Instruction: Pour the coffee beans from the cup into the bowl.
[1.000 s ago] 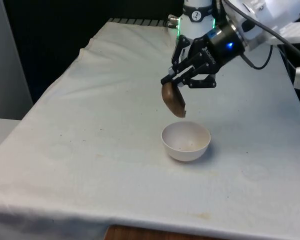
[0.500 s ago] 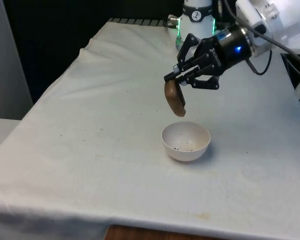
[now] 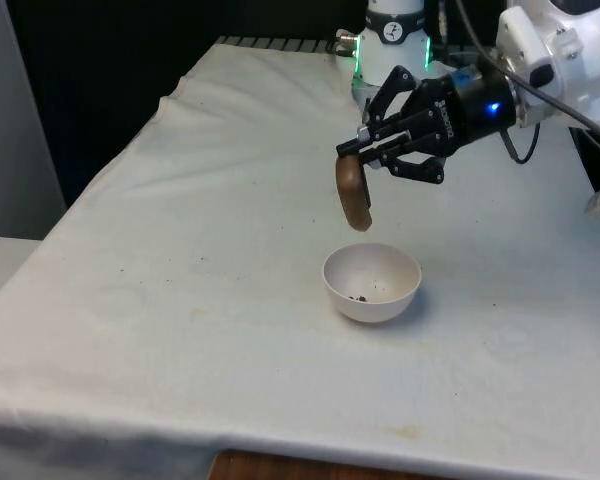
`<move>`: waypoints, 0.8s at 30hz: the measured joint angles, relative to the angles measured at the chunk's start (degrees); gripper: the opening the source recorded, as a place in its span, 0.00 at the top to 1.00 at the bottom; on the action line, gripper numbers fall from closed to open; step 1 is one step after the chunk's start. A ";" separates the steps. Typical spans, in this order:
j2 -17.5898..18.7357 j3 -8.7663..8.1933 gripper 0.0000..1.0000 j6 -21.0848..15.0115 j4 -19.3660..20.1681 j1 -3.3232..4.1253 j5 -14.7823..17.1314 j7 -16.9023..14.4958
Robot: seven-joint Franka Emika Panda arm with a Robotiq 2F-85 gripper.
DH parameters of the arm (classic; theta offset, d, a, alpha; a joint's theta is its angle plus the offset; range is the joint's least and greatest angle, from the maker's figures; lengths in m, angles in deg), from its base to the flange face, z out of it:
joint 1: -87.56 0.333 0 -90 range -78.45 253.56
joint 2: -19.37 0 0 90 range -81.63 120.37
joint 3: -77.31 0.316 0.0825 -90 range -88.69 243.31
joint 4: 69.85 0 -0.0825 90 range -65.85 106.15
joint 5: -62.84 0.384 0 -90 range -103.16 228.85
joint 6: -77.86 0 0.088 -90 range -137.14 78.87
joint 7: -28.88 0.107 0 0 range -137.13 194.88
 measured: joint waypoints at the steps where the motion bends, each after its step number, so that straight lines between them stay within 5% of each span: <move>1: 0.17 0.23 0.99 0.52 -0.06 0.00 -0.46 0.11; 24: 4.24 4.76 0.99 11.17 -1.20 0.00 -9.85 2.46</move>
